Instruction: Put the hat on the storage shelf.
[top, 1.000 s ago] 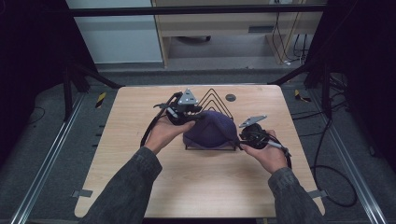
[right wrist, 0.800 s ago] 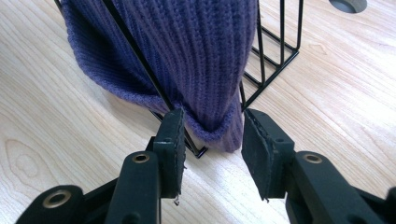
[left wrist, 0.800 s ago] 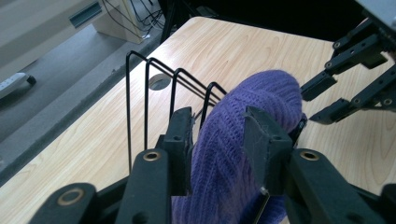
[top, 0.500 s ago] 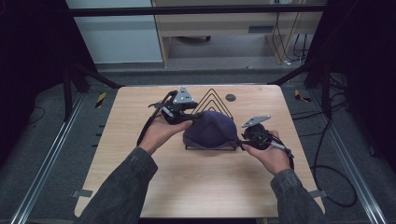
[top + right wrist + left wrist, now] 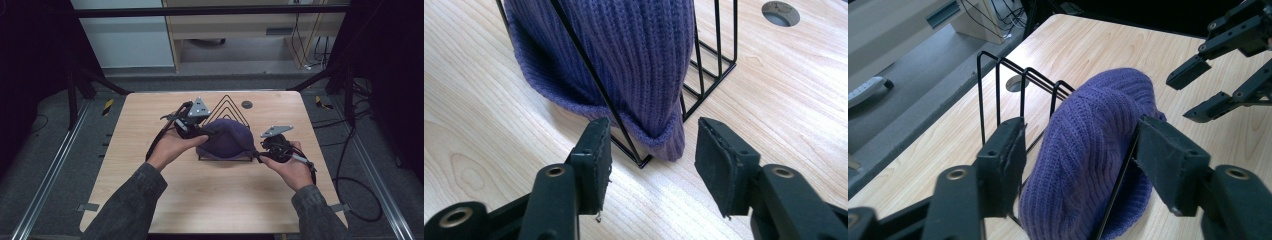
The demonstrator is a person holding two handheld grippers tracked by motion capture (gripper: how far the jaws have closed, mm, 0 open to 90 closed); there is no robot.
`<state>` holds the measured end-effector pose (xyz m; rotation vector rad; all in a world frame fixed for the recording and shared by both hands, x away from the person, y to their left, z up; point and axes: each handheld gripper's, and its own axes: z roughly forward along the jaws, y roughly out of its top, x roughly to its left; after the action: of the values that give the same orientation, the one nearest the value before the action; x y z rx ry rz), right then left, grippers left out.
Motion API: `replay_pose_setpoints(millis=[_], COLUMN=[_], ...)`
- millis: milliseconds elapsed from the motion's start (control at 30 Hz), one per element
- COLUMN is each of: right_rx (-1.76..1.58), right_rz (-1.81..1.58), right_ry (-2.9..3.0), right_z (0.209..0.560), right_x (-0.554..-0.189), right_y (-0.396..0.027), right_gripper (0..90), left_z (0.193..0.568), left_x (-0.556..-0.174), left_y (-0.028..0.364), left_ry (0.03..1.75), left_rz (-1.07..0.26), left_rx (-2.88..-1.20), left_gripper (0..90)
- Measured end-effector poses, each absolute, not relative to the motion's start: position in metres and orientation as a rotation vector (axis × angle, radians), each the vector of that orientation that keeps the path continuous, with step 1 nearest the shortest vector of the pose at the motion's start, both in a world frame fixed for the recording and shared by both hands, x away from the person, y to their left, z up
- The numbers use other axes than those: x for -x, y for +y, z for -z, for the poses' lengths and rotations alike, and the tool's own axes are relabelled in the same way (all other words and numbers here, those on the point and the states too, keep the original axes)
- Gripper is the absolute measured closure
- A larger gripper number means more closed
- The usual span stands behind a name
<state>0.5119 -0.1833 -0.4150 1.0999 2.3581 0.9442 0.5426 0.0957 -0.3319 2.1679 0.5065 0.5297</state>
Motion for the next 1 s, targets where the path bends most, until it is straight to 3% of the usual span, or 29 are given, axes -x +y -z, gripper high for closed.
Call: replay_pose_setpoints(millis=[300,567,767,1000], right_rx=[-1.114,-1.148,-1.143,-1.160], right_rz=[-0.971,-1.024,-1.077,-1.084], right_ry=[2.324,2.235,2.177,2.187], right_z=[0.410,0.400,0.399,0.419], right_x=[-0.506,-0.495,-0.472,-0.455], right_y=[-0.185,-0.186,-0.190,-0.202], right_gripper=[40.7,24.0,13.8,8.3], left_z=[0.332,0.334,0.344,0.359], left_x=[-0.536,-0.524,-0.506,-0.490], left_y=[0.096,0.100,0.113,0.142], left_ry=[0.537,0.592,0.617,0.653], left_rz=[-0.522,-0.504,-0.510,-0.494], left_rx=[-2.161,-2.145,-2.148,-2.139], left_gripper=[22.7,13.1,9.3,6.6])
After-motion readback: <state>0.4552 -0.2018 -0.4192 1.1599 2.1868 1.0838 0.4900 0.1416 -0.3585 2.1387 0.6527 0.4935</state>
